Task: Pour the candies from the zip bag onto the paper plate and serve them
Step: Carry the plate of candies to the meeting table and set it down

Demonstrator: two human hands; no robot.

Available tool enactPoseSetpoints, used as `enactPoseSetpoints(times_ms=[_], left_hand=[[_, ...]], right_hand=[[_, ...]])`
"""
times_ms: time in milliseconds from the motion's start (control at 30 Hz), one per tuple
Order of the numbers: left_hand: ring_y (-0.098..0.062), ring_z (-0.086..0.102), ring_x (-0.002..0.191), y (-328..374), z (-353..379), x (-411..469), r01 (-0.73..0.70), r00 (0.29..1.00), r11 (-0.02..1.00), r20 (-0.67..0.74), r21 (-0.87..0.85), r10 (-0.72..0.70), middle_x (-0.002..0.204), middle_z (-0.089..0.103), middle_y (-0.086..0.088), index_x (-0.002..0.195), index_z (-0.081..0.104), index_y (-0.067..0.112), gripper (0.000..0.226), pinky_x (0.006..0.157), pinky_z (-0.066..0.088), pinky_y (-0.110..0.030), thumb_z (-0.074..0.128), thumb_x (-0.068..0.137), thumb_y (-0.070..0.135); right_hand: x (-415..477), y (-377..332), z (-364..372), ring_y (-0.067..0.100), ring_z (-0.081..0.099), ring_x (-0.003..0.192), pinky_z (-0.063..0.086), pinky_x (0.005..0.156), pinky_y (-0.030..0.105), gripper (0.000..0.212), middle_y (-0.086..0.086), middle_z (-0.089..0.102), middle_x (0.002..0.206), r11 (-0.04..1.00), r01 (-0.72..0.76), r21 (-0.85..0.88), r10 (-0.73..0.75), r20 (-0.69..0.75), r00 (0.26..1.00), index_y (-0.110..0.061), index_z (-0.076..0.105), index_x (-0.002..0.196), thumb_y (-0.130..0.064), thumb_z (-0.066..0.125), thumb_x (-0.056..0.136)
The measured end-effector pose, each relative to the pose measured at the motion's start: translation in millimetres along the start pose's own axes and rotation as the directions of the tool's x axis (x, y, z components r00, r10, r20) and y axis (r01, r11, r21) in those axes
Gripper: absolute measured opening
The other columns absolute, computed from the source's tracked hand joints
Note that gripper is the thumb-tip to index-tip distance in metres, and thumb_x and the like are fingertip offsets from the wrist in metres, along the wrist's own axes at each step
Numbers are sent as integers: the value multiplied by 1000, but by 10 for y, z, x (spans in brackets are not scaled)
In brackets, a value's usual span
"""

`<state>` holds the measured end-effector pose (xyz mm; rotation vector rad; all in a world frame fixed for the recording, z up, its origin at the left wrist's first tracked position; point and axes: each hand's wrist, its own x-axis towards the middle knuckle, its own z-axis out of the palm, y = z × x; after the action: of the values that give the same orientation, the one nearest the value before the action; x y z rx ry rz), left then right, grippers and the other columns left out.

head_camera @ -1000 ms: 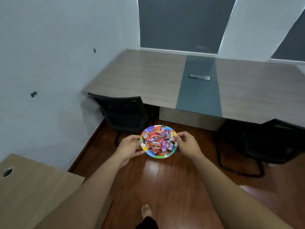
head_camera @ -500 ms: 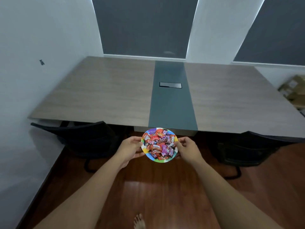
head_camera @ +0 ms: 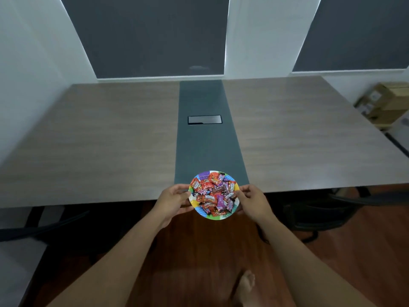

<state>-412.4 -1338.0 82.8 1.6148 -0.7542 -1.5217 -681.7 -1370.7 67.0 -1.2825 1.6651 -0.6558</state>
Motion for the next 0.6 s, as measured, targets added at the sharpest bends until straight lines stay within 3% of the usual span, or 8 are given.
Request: enactPoseSetpoints(times_ms=[200,333,600], left_hand=[[-28,80,104,359,435,690,-2,999,999,-36,-48,1,122,80,-12,127,72,15,26,80,68,-38,71,101,16],[-26,78,95,652,680,1062,-5,998,994,-67,-113,-2,122,80,-15,125,74,14,26,81,68,-38,73,100,12],[-28,77,94,1032,836,1701,-1,990,984,-139,-178,-24,123,80,-19,124,74,13,25,82,67,-40,72,99,11]], right_hand=[[1010,-100,-344,21,81,69,71,65,43,16,10,80,99,999,22,25,-24,58,998,-11,63,112,-26,63,109],[1563,-292,-574,17,71,54,65,54,34,14,14,79,96,999,30,32,-33,97,995,-10,60,108,-23,65,107],[2474,-642,-717,15,76,62,63,54,28,17,9,79,97,998,59,-20,-54,193,980,-9,60,113,-26,62,109]])
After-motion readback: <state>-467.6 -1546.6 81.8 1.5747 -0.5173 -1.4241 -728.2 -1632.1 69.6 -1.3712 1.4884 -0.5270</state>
